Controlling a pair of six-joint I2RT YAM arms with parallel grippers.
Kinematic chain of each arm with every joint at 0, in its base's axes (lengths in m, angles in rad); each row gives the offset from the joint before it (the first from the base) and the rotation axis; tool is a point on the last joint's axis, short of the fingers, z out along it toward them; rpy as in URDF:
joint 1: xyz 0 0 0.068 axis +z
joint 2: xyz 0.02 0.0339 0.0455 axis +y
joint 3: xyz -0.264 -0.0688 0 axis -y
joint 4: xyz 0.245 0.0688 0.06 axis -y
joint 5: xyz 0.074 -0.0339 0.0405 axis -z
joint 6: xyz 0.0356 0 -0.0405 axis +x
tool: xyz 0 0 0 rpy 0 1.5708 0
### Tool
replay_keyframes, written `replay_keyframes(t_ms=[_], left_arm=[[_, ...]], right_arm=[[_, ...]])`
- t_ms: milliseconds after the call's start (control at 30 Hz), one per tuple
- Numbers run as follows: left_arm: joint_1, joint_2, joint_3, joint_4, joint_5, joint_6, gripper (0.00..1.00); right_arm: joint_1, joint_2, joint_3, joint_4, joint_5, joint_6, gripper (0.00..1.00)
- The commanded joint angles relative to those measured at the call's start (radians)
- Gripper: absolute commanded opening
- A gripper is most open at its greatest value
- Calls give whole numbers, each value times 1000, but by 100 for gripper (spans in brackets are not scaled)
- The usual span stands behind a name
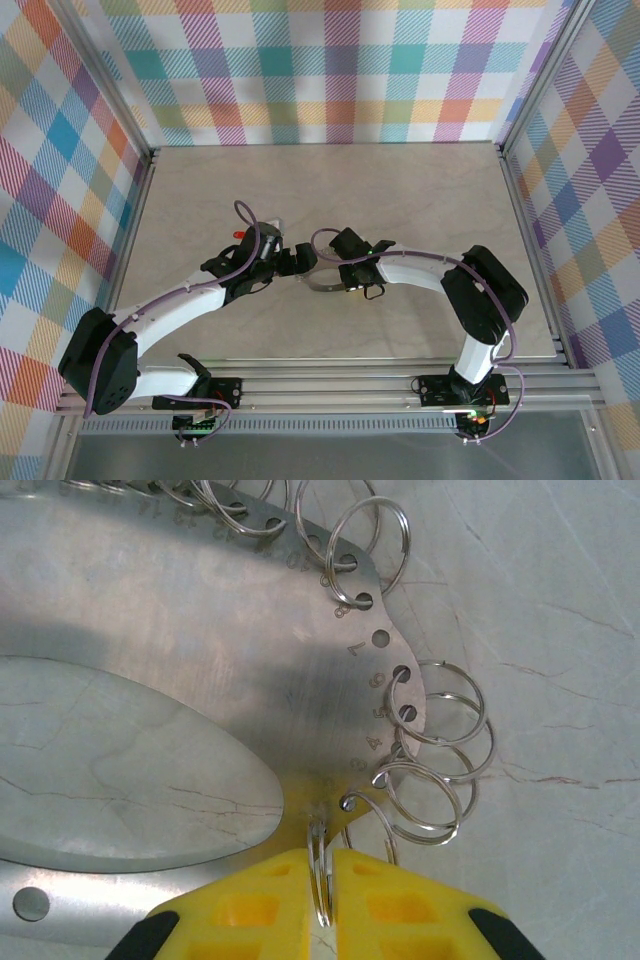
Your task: Put the keys on the keyring
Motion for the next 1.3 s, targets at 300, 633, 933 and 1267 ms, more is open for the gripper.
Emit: replay_keyframes(t_ms=[300, 633, 933, 1267], left_arm=[[11, 8, -18, 29, 12, -7, 100], [9, 9, -17, 31, 12, -8, 100], [10, 10, -18, 31, 12, -7, 100], [9, 10, -18, 32, 11, -8, 100]], right_arm=[[7, -27, 1, -17, 17, -14, 13], [6, -17, -4, -15, 19, -15, 11], [7, -6, -1, -15, 20, -14, 13], [7, 2, 2, -17, 20, -15, 13]])
